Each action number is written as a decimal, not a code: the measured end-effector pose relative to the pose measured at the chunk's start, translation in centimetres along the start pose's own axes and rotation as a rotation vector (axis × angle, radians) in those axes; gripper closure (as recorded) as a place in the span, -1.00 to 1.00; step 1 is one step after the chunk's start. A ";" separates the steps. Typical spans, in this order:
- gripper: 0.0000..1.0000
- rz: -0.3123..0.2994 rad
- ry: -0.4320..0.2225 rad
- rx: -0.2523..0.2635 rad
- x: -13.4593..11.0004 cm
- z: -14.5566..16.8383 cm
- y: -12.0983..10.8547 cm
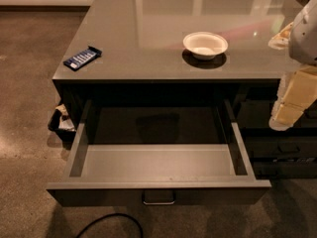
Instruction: Close top drawer
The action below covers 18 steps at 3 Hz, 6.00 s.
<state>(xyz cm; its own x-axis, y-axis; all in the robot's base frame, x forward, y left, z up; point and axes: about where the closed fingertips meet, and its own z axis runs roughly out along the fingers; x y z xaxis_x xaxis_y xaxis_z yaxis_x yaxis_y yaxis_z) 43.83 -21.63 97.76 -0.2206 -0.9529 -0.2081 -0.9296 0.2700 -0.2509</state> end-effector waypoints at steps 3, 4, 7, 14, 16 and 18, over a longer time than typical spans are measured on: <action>-1.00 -0.007 -0.071 -0.075 1.0 2.2 3.6; -1.00 0.002 -0.123 -0.134 1.5 3.5 7.3; -0.62 0.100 -0.179 -0.263 5.5 12.8 17.0; 0.16 0.168 -0.061 -0.354 7.7 28.3 15.9; -0.77 0.114 -0.060 -0.292 4.9 27.8 12.6; -1.00 0.073 -0.049 -0.283 2.6 28.6 9.8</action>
Offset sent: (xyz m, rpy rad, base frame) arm -0.0169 -0.0013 -0.0363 0.0698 0.0742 0.0399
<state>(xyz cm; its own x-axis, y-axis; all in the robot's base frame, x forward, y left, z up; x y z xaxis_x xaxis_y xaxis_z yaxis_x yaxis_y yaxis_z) 42.54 -17.54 67.70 -0.2818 -0.9228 -0.2627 -0.9587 0.2820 0.0381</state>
